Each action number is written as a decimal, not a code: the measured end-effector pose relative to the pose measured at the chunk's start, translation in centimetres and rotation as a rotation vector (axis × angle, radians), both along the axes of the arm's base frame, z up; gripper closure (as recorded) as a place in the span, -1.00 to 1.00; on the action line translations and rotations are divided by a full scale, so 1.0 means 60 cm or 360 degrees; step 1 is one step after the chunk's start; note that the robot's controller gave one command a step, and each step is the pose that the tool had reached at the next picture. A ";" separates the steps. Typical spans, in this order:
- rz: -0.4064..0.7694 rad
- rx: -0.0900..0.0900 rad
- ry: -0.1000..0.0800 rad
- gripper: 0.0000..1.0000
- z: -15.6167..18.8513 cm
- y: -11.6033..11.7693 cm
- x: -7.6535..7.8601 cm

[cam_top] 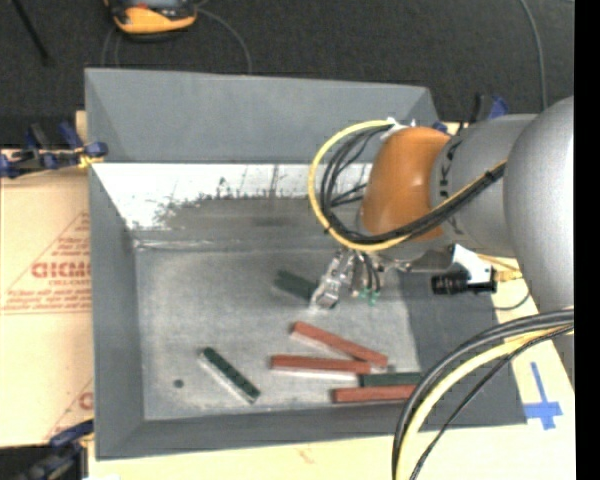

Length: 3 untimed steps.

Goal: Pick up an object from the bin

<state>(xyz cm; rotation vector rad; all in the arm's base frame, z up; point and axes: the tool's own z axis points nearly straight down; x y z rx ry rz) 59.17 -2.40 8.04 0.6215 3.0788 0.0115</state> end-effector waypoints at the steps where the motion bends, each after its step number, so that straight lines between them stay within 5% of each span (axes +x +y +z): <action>1: 0.0001 0.0000 -0.0001 1.00 0.000 0.000 0.000; 2: -0.0002 -0.0009 0.0007 1.00 0.056 0.009 -0.003; 3: -0.0176 -0.0014 -0.0001 1.00 0.247 0.003 0.011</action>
Offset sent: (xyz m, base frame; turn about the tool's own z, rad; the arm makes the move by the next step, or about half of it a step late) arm 0.0057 0.0203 0.1167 0.0030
